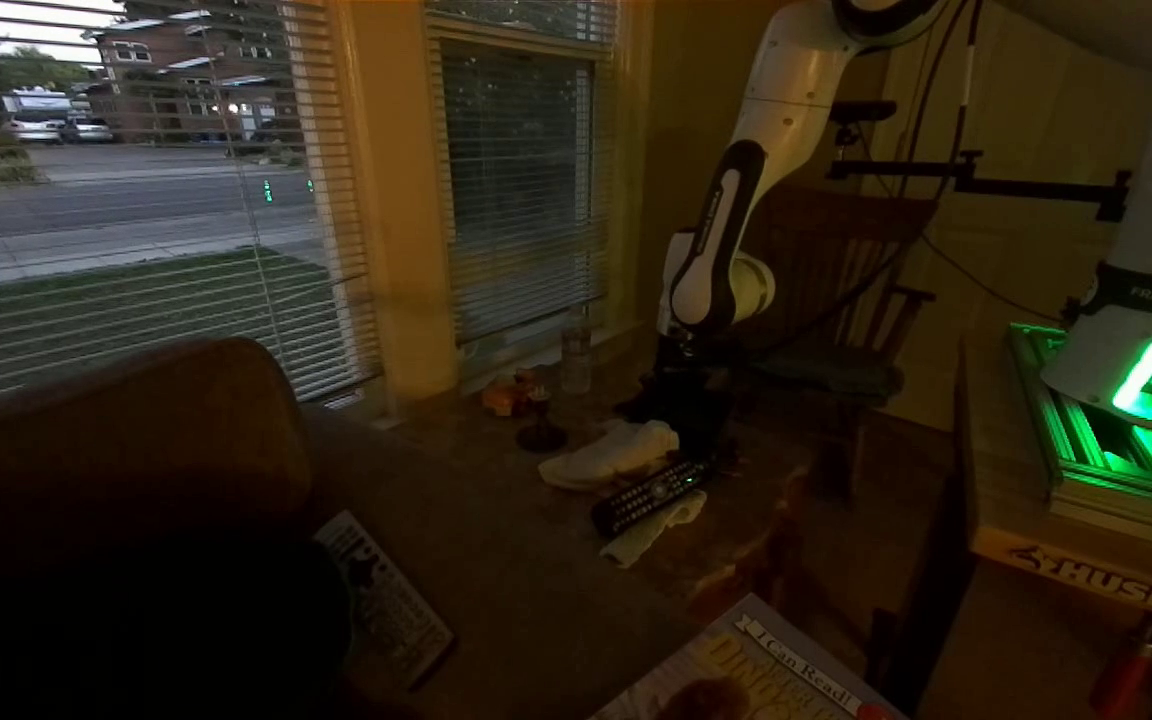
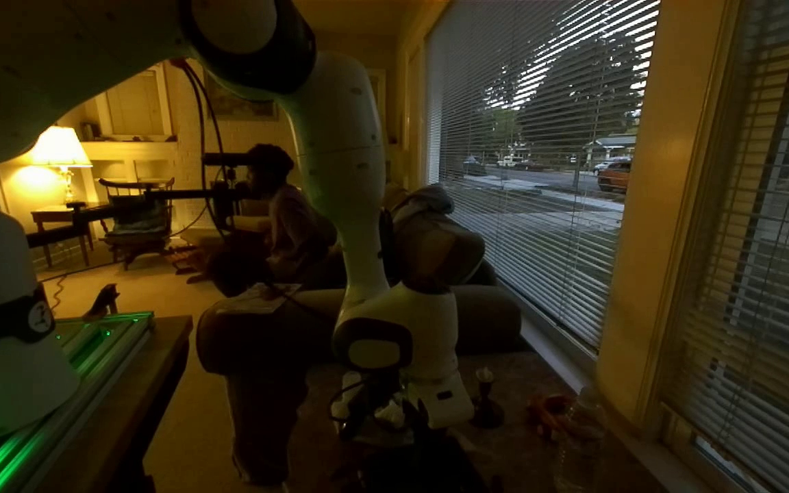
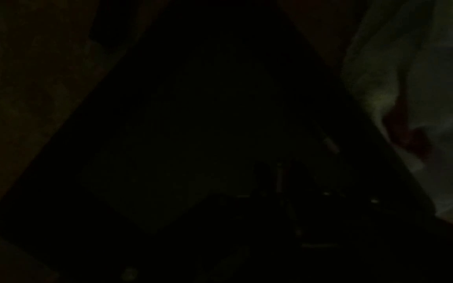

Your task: Move the candle holder to the left and move the black tray to the left

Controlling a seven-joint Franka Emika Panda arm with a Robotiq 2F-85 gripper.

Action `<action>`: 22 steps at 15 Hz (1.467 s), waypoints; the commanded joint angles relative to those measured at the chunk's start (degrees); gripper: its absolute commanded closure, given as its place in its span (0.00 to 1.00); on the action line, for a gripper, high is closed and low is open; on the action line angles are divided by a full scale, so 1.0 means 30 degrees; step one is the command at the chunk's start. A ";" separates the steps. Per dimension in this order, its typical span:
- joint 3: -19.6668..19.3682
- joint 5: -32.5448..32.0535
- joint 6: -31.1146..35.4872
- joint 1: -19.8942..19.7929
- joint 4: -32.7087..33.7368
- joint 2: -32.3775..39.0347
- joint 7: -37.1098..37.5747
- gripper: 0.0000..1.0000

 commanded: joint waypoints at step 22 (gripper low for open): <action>0.1870 -0.1995 -0.8451 0.0757 -0.0867 -0.7280 -0.7572 0.00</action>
